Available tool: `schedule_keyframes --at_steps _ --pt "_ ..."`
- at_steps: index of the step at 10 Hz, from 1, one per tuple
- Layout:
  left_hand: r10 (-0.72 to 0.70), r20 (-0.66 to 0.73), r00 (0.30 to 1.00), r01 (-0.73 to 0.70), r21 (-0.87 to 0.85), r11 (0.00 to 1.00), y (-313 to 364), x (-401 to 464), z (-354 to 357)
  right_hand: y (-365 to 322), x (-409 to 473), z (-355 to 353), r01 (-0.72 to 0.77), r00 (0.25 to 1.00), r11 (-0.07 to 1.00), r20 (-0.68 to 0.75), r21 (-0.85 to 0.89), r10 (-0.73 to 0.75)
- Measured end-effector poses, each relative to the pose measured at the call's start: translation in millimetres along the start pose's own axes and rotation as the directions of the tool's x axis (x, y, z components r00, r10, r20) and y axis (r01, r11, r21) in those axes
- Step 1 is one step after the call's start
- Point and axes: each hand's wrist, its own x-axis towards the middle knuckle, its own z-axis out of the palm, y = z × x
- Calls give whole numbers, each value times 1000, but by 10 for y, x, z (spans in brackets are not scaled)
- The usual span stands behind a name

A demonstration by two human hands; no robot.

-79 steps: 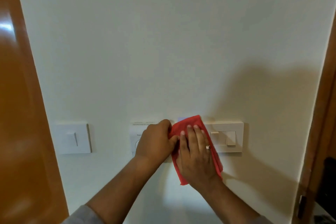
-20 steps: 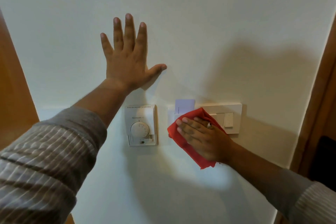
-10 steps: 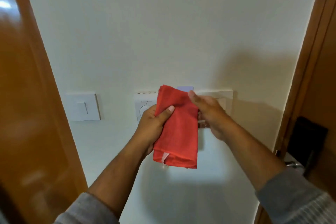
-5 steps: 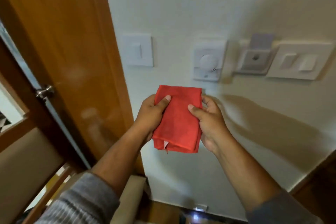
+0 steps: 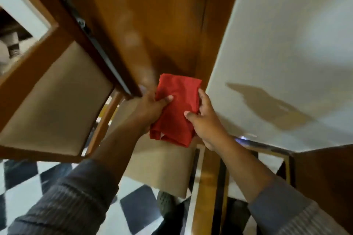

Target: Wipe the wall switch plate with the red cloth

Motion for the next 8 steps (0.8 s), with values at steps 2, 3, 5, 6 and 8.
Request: schedule_keyframes --at_steps 2,3,5,6,8 --pt "-241 -32 970 243 97 965 -1460 526 -692 1377 549 962 -188 981 981 35 -45 190" --pt "-311 -29 950 313 84 946 -2063 776 -893 1901 806 1261 -221 974 974 39 -54 223" --pt "-357 -103 928 370 182 911 -3049 1049 -1082 2632 1085 1605 -200 978 974 33 -109 205" --pt "-282 -126 951 309 346 886 -3282 1021 -1096 2758 1106 1663 -195 979 939 -1 -284 203" --pt "-180 -137 974 220 761 611 -2942 959 -1080 2377 933 1230 -45 999 621 -18 -783 49"
